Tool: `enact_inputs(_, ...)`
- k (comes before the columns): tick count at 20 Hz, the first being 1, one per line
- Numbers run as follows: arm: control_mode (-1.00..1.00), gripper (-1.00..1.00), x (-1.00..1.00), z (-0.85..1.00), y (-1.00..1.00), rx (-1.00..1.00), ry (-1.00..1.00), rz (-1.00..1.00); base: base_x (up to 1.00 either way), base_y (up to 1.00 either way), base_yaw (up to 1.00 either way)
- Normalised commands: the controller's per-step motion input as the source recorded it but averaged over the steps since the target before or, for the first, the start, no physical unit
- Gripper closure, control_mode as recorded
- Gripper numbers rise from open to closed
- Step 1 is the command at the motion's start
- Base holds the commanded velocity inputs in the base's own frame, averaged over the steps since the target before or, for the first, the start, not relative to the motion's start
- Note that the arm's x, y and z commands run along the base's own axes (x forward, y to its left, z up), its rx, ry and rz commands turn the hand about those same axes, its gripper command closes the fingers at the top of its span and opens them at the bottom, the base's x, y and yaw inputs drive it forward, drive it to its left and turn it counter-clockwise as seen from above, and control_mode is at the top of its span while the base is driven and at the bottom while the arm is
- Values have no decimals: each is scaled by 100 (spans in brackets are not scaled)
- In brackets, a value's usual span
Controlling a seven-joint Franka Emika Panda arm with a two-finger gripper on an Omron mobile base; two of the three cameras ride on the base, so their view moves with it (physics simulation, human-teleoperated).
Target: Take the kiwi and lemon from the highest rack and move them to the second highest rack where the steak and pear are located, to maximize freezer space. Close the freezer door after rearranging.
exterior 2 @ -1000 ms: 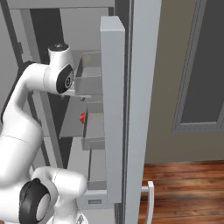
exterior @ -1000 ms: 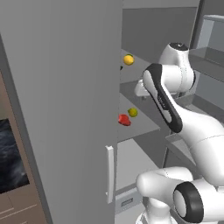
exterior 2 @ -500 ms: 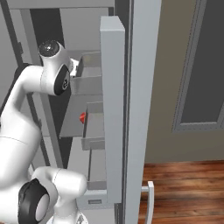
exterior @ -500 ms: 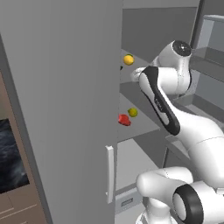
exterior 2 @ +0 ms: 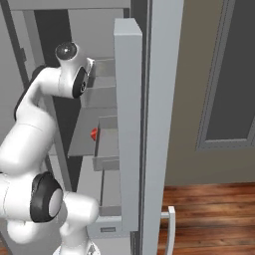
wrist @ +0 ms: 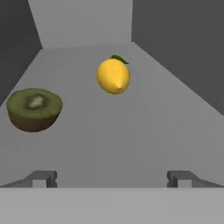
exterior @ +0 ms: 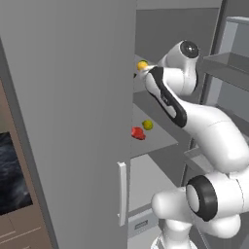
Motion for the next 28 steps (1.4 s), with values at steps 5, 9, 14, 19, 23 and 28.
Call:
enact_inputs(5,-100,-100,55,13,-2,0,20,0,0,0,0)
enact_inputs(9,-100,-100,61,-3,0,0,5,0,0,0,0)
enact_inputs(14,-100,-100,54,-6,0,0,1,0,0,0,0)
enact_inputs(19,-100,-100,47,-18,5,0,5,0,0,0,0)
enact_inputs(23,-100,-100,47,-20,3,0,2,0,0,0,0)
enact_inputs(28,-100,-100,39,-9,0,0,0,0,0,0,0)
